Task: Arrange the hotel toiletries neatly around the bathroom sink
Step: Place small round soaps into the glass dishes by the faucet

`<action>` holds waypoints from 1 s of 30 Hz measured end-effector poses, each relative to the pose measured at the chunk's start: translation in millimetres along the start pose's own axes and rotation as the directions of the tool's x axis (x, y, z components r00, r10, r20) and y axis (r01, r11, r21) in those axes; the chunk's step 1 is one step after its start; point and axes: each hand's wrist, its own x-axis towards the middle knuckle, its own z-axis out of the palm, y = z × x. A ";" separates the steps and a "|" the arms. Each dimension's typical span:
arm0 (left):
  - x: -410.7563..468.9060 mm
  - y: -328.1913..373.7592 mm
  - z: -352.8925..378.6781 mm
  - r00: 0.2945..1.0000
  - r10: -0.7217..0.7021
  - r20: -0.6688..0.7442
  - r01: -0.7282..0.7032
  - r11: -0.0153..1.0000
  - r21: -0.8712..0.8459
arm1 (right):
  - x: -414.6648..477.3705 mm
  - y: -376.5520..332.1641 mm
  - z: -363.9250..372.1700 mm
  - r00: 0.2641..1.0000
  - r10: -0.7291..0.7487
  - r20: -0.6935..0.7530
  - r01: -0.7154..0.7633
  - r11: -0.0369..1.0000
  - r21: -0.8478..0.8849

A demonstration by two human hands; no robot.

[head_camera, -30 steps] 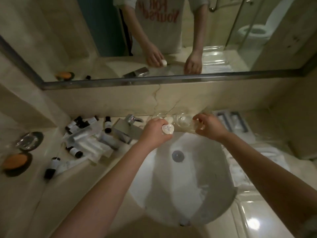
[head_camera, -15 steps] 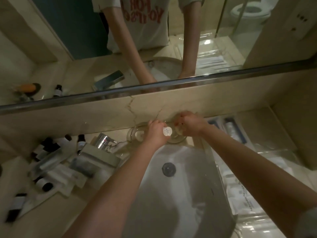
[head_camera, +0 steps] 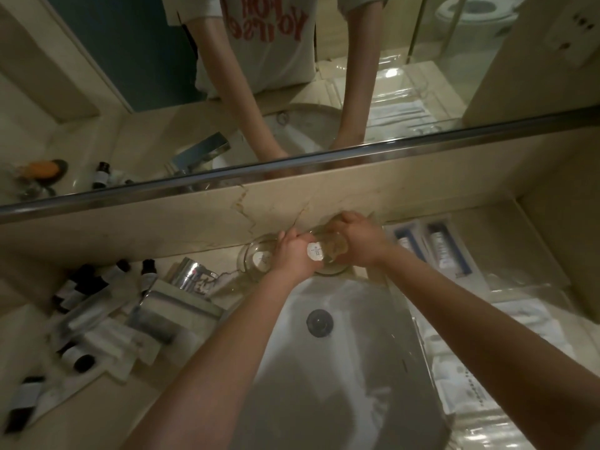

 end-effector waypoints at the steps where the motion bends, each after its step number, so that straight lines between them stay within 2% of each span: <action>1: -0.2 -0.5 0.3 1.000 -0.002 -0.002 0.002 1.000 -0.008 | -2.5 -1.4 1.5 0.999 0.022 -0.033 -0.022 1.000 0.006; 8: -0.1 -1.8 2.1 1.000 -0.008 -0.002 0.008 0.999 -0.054 | -9.0 -5.2 13.9 0.985 0.108 -0.133 -0.117 0.991 -0.058; 20: -3.3 2.3 -2.3 1.000 -0.005 -0.019 0.004 0.999 -0.048 | -19.4 -8.9 3.5 0.986 0.130 -0.108 -0.135 0.990 -0.045; 24: -13.4 1.5 -15.5 0.999 -0.003 -0.050 0.001 0.999 -0.037 | -28.8 -16.9 -5.5 0.985 0.118 -0.124 -0.119 0.993 0.001; 30: -52.5 -10.5 -47.3 0.977 0.054 -0.206 -0.049 0.998 0.026 | -61.9 -44.3 -21.3 0.957 0.048 -0.287 -0.042 0.999 0.026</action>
